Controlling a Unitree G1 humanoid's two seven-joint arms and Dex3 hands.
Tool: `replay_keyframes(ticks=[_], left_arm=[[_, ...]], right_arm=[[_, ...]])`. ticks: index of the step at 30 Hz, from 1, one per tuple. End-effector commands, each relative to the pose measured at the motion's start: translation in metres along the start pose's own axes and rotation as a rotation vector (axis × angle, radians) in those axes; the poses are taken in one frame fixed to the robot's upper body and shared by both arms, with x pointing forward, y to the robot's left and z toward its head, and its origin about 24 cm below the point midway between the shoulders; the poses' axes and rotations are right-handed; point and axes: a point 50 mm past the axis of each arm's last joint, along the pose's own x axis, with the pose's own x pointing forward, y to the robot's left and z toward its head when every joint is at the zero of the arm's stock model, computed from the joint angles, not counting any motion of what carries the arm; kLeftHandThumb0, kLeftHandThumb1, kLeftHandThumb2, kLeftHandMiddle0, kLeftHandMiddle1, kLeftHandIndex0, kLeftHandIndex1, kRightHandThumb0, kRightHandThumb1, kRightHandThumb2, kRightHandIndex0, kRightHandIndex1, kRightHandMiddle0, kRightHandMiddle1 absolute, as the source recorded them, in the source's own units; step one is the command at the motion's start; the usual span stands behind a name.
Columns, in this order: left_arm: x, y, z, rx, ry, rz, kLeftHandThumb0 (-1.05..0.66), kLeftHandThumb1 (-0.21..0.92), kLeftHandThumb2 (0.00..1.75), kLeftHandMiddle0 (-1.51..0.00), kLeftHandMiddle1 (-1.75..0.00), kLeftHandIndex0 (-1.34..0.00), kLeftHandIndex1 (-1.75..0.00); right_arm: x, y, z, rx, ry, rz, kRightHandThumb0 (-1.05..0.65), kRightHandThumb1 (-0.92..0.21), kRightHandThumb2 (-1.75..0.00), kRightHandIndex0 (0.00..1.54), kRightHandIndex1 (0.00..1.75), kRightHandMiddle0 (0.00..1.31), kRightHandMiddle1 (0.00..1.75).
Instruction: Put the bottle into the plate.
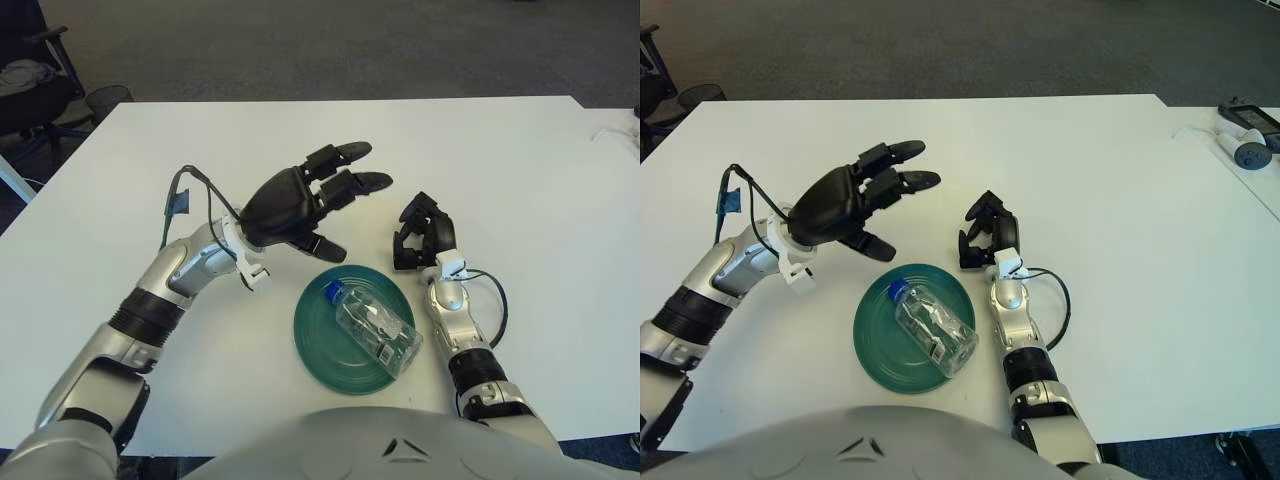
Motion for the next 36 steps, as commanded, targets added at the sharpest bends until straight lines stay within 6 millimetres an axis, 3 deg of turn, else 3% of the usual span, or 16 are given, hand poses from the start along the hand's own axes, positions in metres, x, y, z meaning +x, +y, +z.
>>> replay_keyframes(ticks=[1, 4, 7, 10, 23, 31, 36], left_arm=[[-0.032, 0.052, -0.050, -0.422, 0.533, 0.807, -0.10, 0.50, 1.05, -0.47, -1.64, -0.38, -1.54], [-0.042, 0.057, -0.060, -0.455, 0.593, 0.910, -0.04, 0.32, 1.25, -0.61, -1.71, -0.52, -1.51], [-0.060, 0.061, -0.066, -0.498, 0.663, 0.984, -0.02, 0.09, 1.55, -0.78, -1.74, -0.61, -1.64], [-0.081, 0.049, -0.070, -0.563, 0.764, 1.036, -0.01, -0.01, 1.68, -0.85, -1.74, -0.65, -1.71], [-0.120, -0.018, -0.066, -0.788, 1.086, 1.053, 0.00, -0.09, 1.75, -0.94, -1.66, -0.69, -1.75], [-0.149, -0.056, -0.057, -0.779, 1.249, 0.981, 0.00, -0.09, 1.75, -0.94, -1.66, -0.69, -1.75], [-0.160, -0.068, -0.053, -0.777, 1.270, 0.946, 0.00, -0.08, 1.75, -0.92, -1.69, -0.69, -1.75]], right_arm=[[-0.045, -0.009, -0.041, 0.004, 0.280, -0.015, 0.00, 0.09, -1.74, 0.95, 1.63, 0.70, 1.75], [-0.045, -0.009, -0.041, 0.004, 0.286, -0.019, 0.00, 0.08, -1.73, 0.94, 1.64, 0.69, 1.75], [-0.046, -0.010, -0.040, 0.005, 0.288, -0.020, 0.00, 0.08, -1.73, 0.92, 1.66, 0.69, 1.75], [-0.047, -0.011, -0.040, 0.010, 0.287, 0.000, 0.00, 0.07, -1.72, 0.92, 1.65, 0.68, 1.75], [-0.050, -0.014, -0.037, 0.009, 0.288, -0.002, 0.00, 0.05, -1.70, 0.92, 1.63, 0.66, 1.75], [-0.052, -0.014, -0.036, 0.010, 0.295, -0.010, 0.00, 0.04, -1.70, 0.90, 1.66, 0.66, 1.75], [-0.051, -0.015, -0.036, 0.013, 0.300, -0.009, 0.00, 0.04, -1.70, 0.90, 1.66, 0.66, 1.75]])
